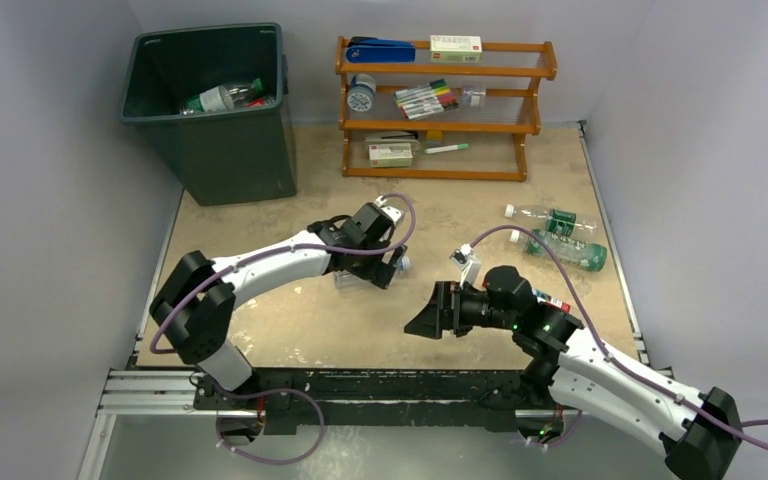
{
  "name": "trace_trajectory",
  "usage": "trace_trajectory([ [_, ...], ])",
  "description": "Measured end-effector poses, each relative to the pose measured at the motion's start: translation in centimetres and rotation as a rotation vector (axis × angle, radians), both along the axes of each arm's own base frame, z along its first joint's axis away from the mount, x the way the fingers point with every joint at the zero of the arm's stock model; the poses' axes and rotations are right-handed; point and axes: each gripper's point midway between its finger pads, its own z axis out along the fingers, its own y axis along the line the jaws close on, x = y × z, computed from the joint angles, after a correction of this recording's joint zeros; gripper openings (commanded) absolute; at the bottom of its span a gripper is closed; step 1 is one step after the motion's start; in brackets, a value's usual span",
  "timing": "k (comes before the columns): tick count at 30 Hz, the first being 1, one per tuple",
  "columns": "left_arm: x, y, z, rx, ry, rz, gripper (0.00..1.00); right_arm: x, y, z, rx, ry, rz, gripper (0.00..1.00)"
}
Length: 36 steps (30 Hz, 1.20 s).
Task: Put the plastic bottles in the bin
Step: Pick up the plastic bottle at the center of the board.
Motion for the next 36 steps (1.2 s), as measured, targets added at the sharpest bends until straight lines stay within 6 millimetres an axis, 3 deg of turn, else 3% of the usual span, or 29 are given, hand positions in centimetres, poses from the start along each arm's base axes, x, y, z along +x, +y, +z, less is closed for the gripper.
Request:
trace_trajectory([
  [17,2.2,0.0,-3.4,0.116,-0.036,-0.006,0.88,-0.6,-0.7,0.1,-0.005,0.004,-0.001,1.00],
  [20,2.4,0.0,-3.9,0.120,-0.036,0.003,0.80,-0.6,-0.7,0.1,-0.005,0.003,-0.002,1.00],
  [26,2.6,0.0,-4.0,0.114,-0.048,0.029,0.51,-0.7,-0.8,0.2,-0.005,0.001,-0.003,1.00],
  [32,2.8,0.1,-3.7,0.117,-0.051,0.050,0.50,-0.7,-0.9,0.1,-0.010,0.006,-0.003,1.00],
  [36,3.4,-0.2,-2.4,0.114,-0.065,0.056,0.50,-0.7,-0.9,0.0,-0.010,0.006,-0.004,1.00],
])
